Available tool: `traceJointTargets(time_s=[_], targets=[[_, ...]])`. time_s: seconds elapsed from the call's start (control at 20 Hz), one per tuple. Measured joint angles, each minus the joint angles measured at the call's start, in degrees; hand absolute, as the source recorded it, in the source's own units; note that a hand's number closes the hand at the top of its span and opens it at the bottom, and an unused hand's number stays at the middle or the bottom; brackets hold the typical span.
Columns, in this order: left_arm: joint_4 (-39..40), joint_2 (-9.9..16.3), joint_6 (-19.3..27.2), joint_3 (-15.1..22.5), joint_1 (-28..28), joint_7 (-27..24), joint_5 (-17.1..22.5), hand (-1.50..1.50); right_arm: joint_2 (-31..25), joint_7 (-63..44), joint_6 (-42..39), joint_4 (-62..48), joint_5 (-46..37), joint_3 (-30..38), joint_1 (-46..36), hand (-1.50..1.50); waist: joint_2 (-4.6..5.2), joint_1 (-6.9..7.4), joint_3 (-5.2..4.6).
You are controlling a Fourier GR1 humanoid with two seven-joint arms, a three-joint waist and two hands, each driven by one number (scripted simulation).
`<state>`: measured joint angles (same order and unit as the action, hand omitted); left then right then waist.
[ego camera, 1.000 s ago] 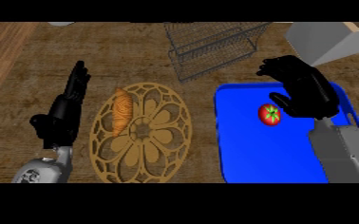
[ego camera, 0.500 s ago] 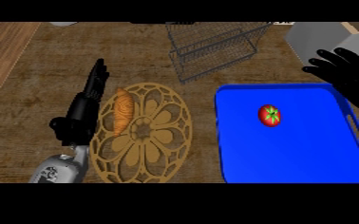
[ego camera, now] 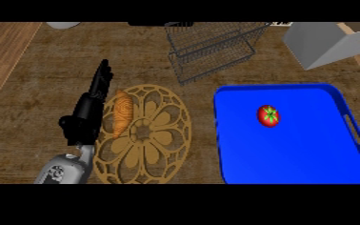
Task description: Pick the tomato from the tray and place it in the tiered basket
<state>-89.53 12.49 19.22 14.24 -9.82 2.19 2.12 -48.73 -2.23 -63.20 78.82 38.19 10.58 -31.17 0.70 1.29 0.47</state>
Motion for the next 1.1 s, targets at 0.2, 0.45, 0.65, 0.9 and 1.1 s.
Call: traceJointTargets(time_s=[0.2, 0.45, 0.65, 0.9, 1.1], targets=[[0.2, -0.3, 0.1, 0.3, 0.2, -0.3, -0.4, 0.00, -0.2, 0.9, -0.4, 8.4, -10.1, 1.3, -1.0, -1.50, -0.04, 0.12, -0.02], [1.1, -1.1, 0.3, 0.6, -0.3, -0.4, -1.0, 0.00, 1.6, 3.4, 0.0, 16.5, -22.0, 1.2, 0.9, -1.50, 0.00, -0.01, -0.08], [2.1, -0.9, -0.4, -0.4, -0.4, -1.2, -0.5, 0.00, 3.4, 6.7, 1.0, 20.9, -30.7, -0.1, 3.7, -1.50, 0.01, -0.04, -0.13], [2.0, -1.6, -0.2, -0.3, -1.9, 0.3, -1.0, 0.00, 4.0, 11.0, 3.2, 24.1, -40.2, -4.4, 5.7, -1.50, -0.03, 0.12, -0.17], [1.9, -1.7, 0.0, -0.3, -1.7, 0.5, -1.8, 0.00, 2.0, 14.9, 6.0, 25.6, -47.1, -8.6, 7.8, -1.50, -0.15, -0.01, -0.22]])
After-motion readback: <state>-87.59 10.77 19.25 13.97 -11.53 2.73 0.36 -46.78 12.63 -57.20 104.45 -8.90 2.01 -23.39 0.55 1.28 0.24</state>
